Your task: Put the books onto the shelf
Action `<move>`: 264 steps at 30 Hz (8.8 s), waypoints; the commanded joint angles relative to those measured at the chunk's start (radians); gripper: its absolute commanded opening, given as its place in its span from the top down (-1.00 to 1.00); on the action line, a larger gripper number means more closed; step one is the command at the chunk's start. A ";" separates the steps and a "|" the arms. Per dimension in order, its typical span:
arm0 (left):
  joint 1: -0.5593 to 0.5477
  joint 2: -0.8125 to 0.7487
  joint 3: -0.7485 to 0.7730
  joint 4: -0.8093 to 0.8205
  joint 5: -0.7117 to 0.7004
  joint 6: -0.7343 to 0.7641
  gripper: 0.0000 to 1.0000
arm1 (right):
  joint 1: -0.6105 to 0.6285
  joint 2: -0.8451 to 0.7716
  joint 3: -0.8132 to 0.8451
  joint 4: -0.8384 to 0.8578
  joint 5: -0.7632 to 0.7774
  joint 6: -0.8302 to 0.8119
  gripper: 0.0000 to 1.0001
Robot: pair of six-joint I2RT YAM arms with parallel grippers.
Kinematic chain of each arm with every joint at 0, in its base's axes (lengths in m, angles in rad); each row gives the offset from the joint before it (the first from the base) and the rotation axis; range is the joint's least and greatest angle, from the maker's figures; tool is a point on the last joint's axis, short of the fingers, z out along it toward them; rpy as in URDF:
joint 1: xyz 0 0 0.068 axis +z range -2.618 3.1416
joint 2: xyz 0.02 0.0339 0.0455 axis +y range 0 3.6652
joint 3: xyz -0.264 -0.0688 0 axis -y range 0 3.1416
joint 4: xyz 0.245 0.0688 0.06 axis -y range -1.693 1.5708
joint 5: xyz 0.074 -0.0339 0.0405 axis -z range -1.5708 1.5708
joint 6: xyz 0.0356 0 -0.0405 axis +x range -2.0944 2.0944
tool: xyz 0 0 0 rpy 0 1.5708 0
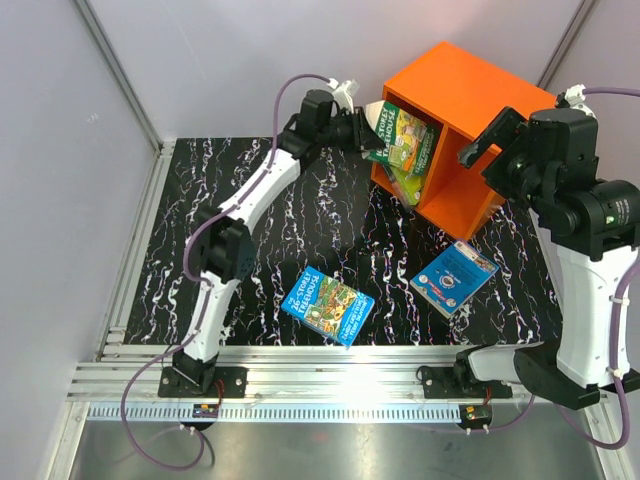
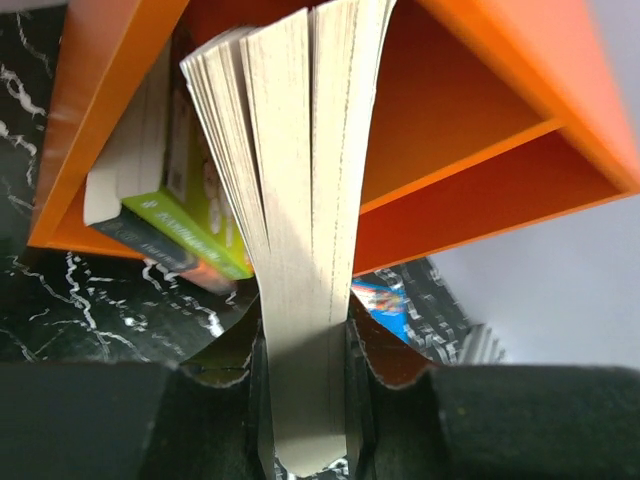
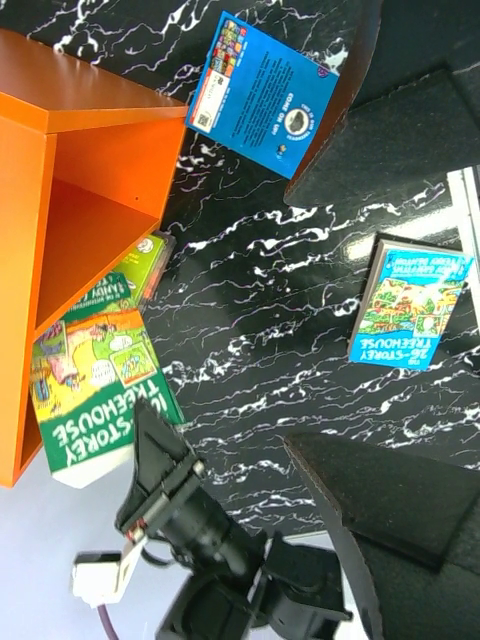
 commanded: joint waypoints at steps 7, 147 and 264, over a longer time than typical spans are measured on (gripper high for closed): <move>-0.047 0.103 0.078 0.112 -0.019 0.039 0.40 | -0.006 -0.001 -0.045 -0.268 0.002 0.013 -1.00; -0.110 0.200 0.125 -0.041 -0.539 0.004 0.95 | -0.018 -0.012 -0.408 -0.098 -0.009 -0.149 -1.00; -0.043 -1.468 -1.634 -0.111 -0.444 -0.545 -0.97 | 0.343 0.219 -0.462 0.509 -0.742 0.041 1.00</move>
